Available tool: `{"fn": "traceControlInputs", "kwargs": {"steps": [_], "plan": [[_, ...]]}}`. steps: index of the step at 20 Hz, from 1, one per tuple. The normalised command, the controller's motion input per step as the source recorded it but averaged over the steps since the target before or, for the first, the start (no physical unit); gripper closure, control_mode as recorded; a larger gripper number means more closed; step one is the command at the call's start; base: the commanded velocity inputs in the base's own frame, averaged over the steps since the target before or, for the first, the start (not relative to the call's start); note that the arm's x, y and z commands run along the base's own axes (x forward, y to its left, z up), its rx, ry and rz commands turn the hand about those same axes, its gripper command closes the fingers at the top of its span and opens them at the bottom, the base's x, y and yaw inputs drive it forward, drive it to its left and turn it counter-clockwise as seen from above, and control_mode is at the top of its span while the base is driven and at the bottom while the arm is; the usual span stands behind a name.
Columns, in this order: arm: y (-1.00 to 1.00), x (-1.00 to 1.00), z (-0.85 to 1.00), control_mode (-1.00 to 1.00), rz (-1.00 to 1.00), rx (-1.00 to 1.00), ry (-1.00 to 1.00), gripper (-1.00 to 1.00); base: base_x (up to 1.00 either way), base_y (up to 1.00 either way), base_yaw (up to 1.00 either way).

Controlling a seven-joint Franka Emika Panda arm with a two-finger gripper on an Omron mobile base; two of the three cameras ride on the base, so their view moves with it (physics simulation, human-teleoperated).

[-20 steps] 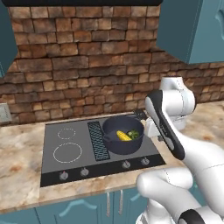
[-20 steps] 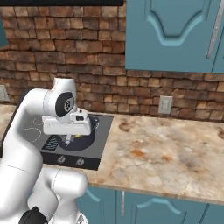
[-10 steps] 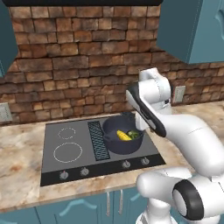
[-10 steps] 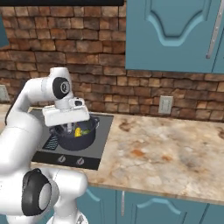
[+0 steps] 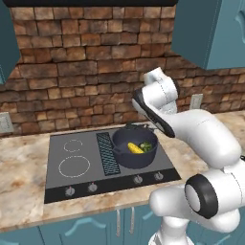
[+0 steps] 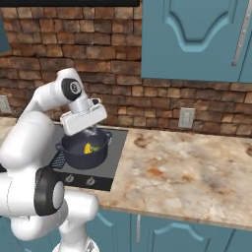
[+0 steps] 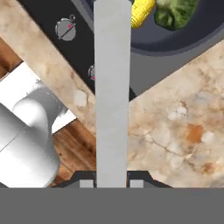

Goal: Put the broccoli and corn in the pot. Retrieve the spatula and lightly stir the vegetables in the pot.

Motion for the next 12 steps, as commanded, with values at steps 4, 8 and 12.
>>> {"fn": "traceControlInputs", "kwargs": {"steps": [4, 8, 12], "plan": [[-0.34, 0.00, 0.00, -1.00, 0.56, 0.00, -0.04, 1.00, 0.00, 0.00, 0.00], [-0.17, 0.34, 0.00, -1.00, 0.15, 0.00, 0.04, 1.00, 0.00, 0.00, 0.00], [-0.21, 0.63, 0.00, -1.00, 0.00, 0.00, 0.06, 1.00, 0.00, 0.00, 0.00]]}}
